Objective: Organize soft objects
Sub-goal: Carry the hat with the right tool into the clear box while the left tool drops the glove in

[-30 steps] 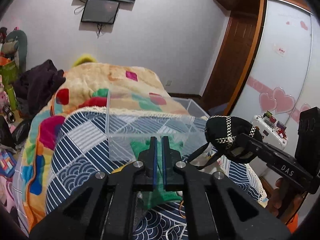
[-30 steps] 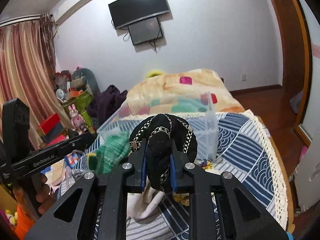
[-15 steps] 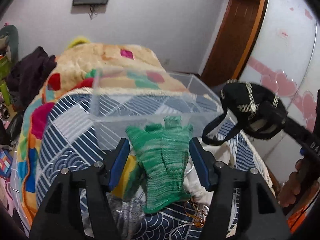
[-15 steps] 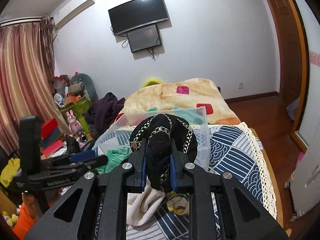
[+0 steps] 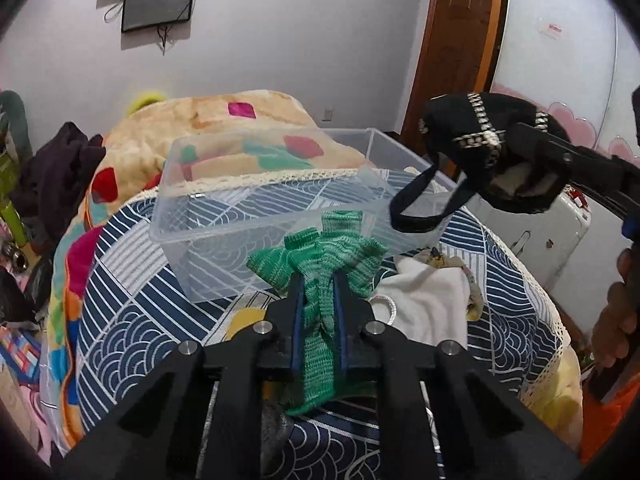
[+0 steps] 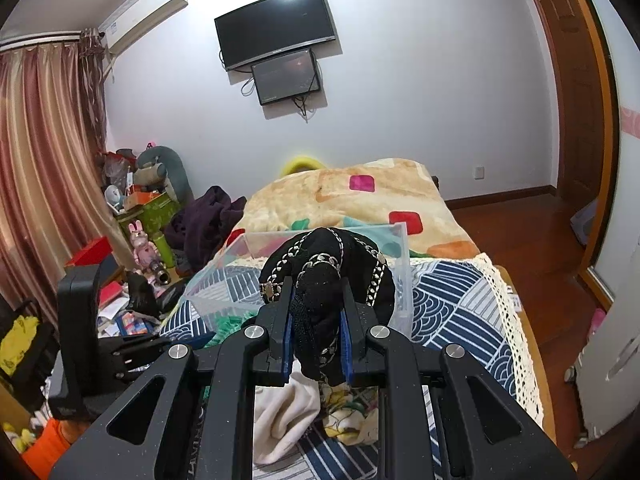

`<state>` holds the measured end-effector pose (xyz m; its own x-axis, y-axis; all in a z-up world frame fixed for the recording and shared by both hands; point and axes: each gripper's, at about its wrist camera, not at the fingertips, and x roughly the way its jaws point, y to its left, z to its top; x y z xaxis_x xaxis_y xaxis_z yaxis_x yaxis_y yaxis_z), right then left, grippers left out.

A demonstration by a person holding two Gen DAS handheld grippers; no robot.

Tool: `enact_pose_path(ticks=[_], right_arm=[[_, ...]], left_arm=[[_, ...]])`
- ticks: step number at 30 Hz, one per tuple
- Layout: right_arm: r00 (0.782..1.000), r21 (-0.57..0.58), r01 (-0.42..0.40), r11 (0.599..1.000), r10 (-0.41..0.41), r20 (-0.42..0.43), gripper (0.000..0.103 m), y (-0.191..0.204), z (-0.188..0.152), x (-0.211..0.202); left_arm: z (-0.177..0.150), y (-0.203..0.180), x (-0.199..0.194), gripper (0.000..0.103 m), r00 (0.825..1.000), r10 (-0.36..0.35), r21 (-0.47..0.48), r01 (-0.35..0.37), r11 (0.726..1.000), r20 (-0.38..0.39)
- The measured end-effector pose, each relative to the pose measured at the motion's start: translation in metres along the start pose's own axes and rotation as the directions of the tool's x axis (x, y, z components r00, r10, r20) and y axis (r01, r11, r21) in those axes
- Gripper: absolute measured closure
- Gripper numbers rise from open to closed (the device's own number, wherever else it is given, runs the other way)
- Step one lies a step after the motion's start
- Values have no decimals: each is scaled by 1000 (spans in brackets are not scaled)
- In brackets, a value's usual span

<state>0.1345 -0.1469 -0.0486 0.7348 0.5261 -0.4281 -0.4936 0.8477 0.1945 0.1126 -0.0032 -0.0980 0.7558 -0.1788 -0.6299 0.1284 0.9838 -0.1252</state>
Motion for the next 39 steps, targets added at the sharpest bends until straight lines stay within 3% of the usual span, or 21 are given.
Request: enact_pose_path(ticks=[9, 18, 25, 31, 39], right_arm=[[1000, -34, 15, 999, -14, 27, 86, 4, 17, 3], [999, -43, 34, 999, -33, 41, 86, 4, 38, 24], [999, -63, 40, 997, -41, -15, 86, 7, 37, 51], [995, -97, 39, 995, -48, -93, 86, 11, 29, 80], [971, -117, 17, 993, -44, -234, 86, 6, 25, 114]], left_arm=[[35, 2, -42, 92, 993, -27, 13, 26, 1000, 111], [76, 26, -37, 92, 987, 16, -41, -9, 999, 162], [92, 43, -4, 92, 990, 83, -41, -79, 996, 113], [99, 58, 41, 92, 995, 96, -46, -97, 994, -10], [90, 63, 83, 92, 985, 90, -26, -94, 995, -145]])
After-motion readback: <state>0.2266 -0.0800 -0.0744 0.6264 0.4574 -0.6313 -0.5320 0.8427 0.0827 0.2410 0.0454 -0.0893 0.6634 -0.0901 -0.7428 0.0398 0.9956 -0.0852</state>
